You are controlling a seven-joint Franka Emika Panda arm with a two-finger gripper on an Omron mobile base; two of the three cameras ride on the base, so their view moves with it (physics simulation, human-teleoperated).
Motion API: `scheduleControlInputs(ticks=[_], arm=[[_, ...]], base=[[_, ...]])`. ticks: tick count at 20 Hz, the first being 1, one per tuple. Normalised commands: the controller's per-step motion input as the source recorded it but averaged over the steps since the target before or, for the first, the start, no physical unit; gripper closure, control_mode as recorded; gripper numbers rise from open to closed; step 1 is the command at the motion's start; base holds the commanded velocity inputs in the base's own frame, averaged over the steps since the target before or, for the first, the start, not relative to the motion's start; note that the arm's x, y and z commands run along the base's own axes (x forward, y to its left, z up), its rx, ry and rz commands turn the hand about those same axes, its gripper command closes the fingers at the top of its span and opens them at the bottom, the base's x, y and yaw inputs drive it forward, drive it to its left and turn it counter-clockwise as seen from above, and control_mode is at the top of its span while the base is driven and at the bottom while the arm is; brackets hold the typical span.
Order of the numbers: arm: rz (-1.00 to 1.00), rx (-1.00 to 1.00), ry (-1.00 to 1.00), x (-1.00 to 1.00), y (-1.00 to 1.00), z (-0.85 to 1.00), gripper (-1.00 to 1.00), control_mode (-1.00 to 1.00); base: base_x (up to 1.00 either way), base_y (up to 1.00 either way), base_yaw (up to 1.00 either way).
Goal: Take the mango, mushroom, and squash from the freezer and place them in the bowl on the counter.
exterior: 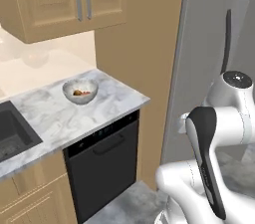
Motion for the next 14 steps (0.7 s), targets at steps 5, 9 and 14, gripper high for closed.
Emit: scheduleControlInputs(ticks=[5, 9, 14], arm=[[0.00, 0.00, 0.00, 0.00, 0.00, 0.00, -1.00, 1.00], [0.00, 0.00, 0.00, 0.00, 0.00, 0.00, -1.00, 1.00], [0.00, 0.00, 0.00, 0.00, 0.00, 0.00, -1.00, 1.00]], base=[[0.00, -0.27, -0.08], [0.05, -0.32, 0.01], [0.13, -0.47, 0.05]])
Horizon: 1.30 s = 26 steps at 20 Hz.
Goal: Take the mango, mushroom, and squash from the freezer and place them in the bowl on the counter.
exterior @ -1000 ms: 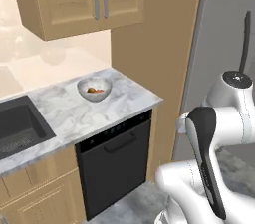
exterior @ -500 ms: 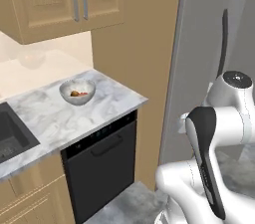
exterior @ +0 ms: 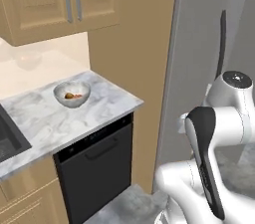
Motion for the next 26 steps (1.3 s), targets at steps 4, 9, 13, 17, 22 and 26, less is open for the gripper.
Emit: scheduleControlInputs(ticks=[4, 9, 13, 17, 22, 26], arm=[[0.00, 0.00, 0.00, 0.00, 0.00, 0.00, -1.00, 1.00], [0.00, 0.00, 0.00, 0.00, 0.00, 0.00, -1.00, 1.00], [0.00, 0.00, 0.00, 0.00, 0.00, 0.00, -1.00, 1.00], [0.00, 0.00, 0.00, 0.00, 0.00, 0.00, -1.00, 1.00], [0.00, 0.00, 0.00, 0.00, 0.00, 0.00, -1.00, 1.00], [0.00, 0.00, 0.00, 0.00, 0.00, 0.00, -1.00, 1.00]], base=[[0.15, -0.94, 0.10], [0.18, -0.79, 0.22], [0.03, -0.67, 0.39], [0.09, -0.56, 0.35], [0.00, -0.35, 0.25], [-0.03, -0.35, 0.04]])
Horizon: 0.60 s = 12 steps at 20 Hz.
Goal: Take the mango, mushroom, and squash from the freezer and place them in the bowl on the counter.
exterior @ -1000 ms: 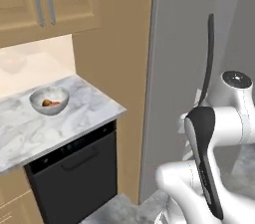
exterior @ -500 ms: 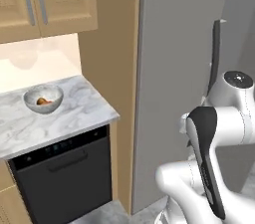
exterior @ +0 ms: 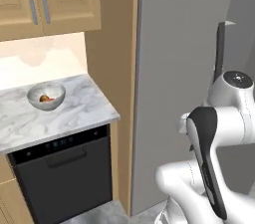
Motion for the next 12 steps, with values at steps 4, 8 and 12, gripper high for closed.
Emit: scheduleControlInputs(ticks=[4, 8, 12], arm=[[0.00, 0.00, 0.00, 0.00, 0.00, 0.00, -1.00, 1.00], [0.00, 0.00, 0.00, 0.00, 0.00, 0.00, -1.00, 1.00], [0.00, 0.00, 0.00, 0.00, 0.00, 0.00, -1.00, 1.00]], base=[[0.00, -0.32, 0.13], [0.00, -0.29, 0.21], [0.00, -0.31, 0.22]])
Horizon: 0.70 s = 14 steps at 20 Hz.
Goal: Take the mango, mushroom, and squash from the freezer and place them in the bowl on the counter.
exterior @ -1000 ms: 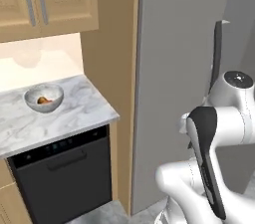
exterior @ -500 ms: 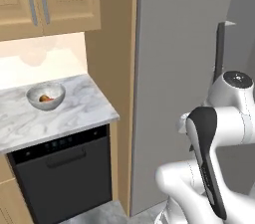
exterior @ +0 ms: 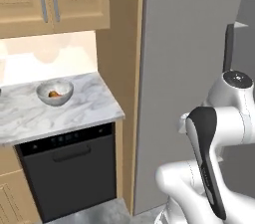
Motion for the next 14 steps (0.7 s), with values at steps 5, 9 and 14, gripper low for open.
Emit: scheduleControlInputs(ticks=[5, 9, 14], arm=[[0.00, 0.00, 0.00, 0.00, 0.00, 0.00, -1.00, 1.00], [0.00, 0.00, 0.00, 0.00, 0.00, 0.00, -1.00, 1.00], [0.00, 0.00, 0.00, 0.00, 0.00, 0.00, -1.00, 1.00]], base=[[0.00, -0.35, 0.23], [-0.02, -0.46, 0.17], [0.00, -0.64, 0.11]])
